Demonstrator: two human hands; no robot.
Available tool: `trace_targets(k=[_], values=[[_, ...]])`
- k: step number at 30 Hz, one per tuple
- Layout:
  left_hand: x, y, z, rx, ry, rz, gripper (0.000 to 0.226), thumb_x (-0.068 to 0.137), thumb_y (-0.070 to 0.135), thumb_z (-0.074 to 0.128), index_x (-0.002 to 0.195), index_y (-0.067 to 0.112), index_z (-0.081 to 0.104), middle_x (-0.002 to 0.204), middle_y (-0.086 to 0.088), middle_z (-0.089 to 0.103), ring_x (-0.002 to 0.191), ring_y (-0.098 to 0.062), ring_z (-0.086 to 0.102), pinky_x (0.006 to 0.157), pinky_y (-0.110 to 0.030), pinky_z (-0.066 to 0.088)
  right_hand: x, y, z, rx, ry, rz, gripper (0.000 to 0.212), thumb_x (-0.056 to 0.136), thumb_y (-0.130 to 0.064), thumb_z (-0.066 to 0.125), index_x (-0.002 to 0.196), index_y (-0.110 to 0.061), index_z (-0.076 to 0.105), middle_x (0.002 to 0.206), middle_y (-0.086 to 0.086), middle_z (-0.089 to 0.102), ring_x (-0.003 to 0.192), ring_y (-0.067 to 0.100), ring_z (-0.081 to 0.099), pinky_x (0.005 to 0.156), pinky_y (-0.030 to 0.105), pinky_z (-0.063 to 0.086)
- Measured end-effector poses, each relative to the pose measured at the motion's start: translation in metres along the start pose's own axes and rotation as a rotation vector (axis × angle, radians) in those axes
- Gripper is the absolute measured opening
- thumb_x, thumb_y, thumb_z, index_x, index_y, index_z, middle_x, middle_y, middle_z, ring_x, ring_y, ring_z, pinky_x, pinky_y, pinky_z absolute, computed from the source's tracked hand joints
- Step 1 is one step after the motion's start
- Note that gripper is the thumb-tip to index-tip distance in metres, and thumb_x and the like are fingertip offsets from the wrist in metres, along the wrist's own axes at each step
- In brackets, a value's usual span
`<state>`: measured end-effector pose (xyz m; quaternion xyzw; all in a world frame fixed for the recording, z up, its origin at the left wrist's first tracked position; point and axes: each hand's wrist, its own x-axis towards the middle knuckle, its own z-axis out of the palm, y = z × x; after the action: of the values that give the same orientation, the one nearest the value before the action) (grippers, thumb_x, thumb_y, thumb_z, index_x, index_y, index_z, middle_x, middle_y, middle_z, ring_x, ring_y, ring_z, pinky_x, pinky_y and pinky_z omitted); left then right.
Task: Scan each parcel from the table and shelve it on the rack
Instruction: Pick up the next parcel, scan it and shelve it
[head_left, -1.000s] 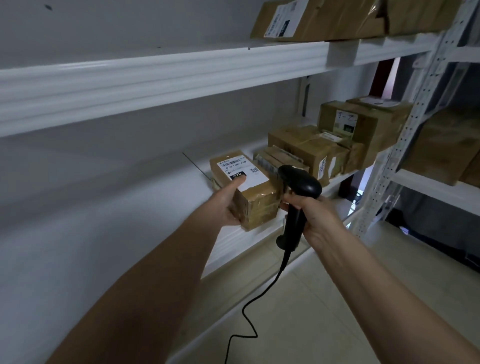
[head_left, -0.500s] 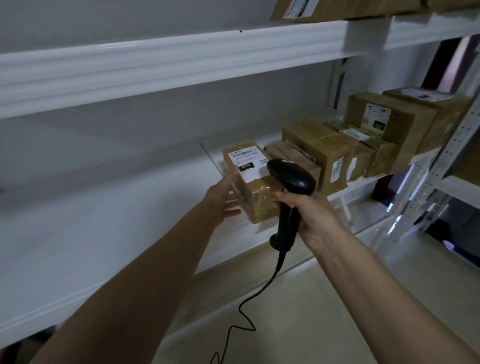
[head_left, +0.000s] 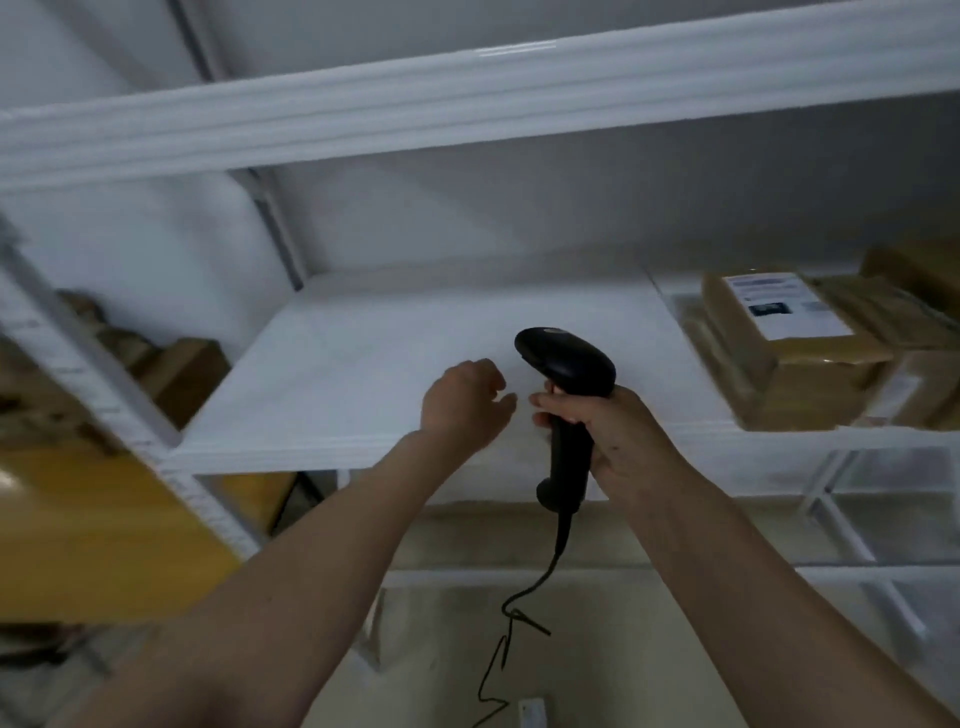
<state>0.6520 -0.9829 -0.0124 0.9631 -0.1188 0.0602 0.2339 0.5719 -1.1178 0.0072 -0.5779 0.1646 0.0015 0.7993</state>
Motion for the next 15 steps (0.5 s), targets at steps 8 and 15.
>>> trace_targets(k=[8,15], values=[[-0.084,-0.165,-0.091,0.094,0.069,-0.226,0.017,0.089,0.037,0.060,0.093,0.021,0.065,0.097,-0.001,0.068,0.092,-0.021,0.061,0.072,-0.030,0.046,-0.026,0.066,0.176,-0.135,-0.242,0.072,0.026,0.076,-0.003,0.074,0.101,-0.004,0.068,0.087,0.011,0.071,0.090,0.027,0.070,0.090,0.041,0.051],[-0.171,-0.314,-0.168,0.065,0.112,-0.461,0.018,0.090,0.029,0.061,0.076,0.021,0.052,0.080,-0.001,0.059,0.081,-0.025,0.059,0.063,-0.033,0.046,-0.060,0.142,0.325,-0.244,-0.427,0.109,0.014,0.076,-0.002,0.074,0.089,-0.003,0.068,0.073,0.010,0.066,0.077,0.026,0.065,0.076,0.038,0.050]])
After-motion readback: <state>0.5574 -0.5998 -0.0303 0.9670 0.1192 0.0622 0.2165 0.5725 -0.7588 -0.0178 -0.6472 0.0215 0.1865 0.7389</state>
